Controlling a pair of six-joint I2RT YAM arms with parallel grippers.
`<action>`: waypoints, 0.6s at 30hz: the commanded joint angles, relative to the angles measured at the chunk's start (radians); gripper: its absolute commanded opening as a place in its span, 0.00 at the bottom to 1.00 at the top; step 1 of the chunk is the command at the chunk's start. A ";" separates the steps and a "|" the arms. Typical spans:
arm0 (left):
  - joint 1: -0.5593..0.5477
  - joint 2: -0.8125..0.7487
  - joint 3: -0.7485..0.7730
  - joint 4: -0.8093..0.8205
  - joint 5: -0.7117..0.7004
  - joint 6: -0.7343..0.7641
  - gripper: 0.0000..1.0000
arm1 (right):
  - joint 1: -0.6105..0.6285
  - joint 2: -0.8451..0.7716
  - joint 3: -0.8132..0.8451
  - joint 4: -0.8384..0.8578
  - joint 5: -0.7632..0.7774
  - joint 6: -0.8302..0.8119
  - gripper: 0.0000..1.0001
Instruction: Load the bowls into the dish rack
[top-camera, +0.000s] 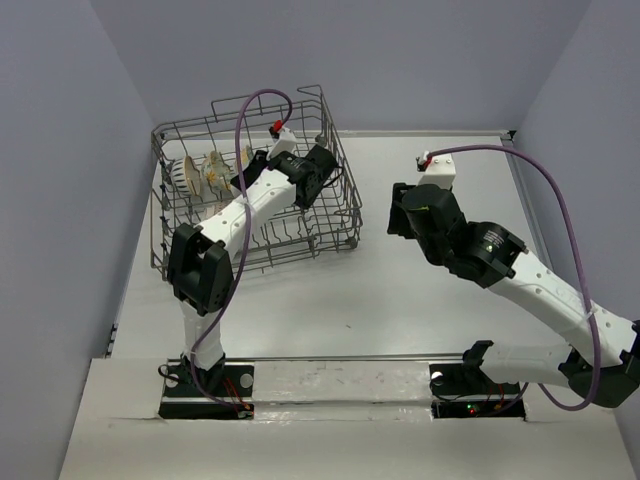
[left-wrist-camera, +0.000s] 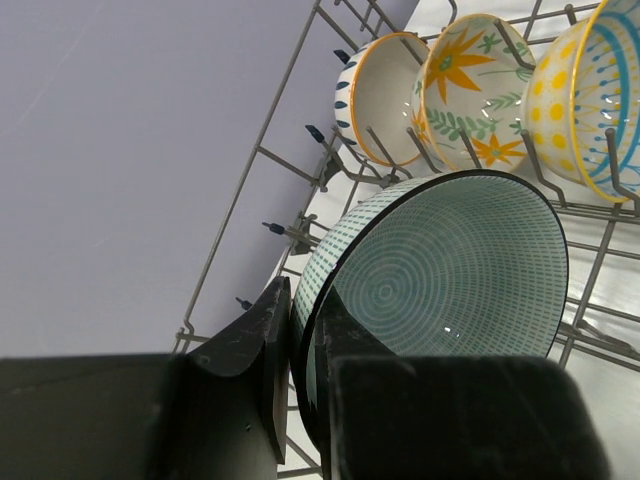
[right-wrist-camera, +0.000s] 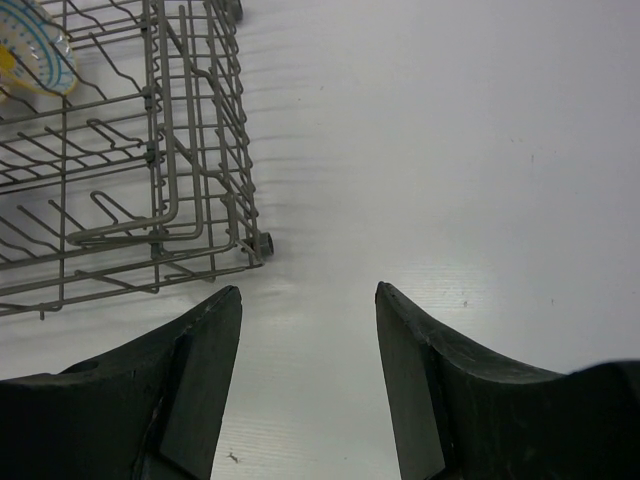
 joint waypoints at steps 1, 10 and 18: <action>0.009 -0.025 0.005 -0.016 -0.104 0.023 0.00 | 0.002 -0.020 -0.014 0.028 0.027 0.018 0.62; 0.011 0.001 -0.024 -0.016 -0.093 0.043 0.00 | 0.002 -0.027 -0.045 0.037 0.018 0.039 0.62; 0.009 0.040 -0.035 -0.016 -0.081 0.052 0.00 | 0.002 -0.041 -0.057 0.035 0.021 0.044 0.62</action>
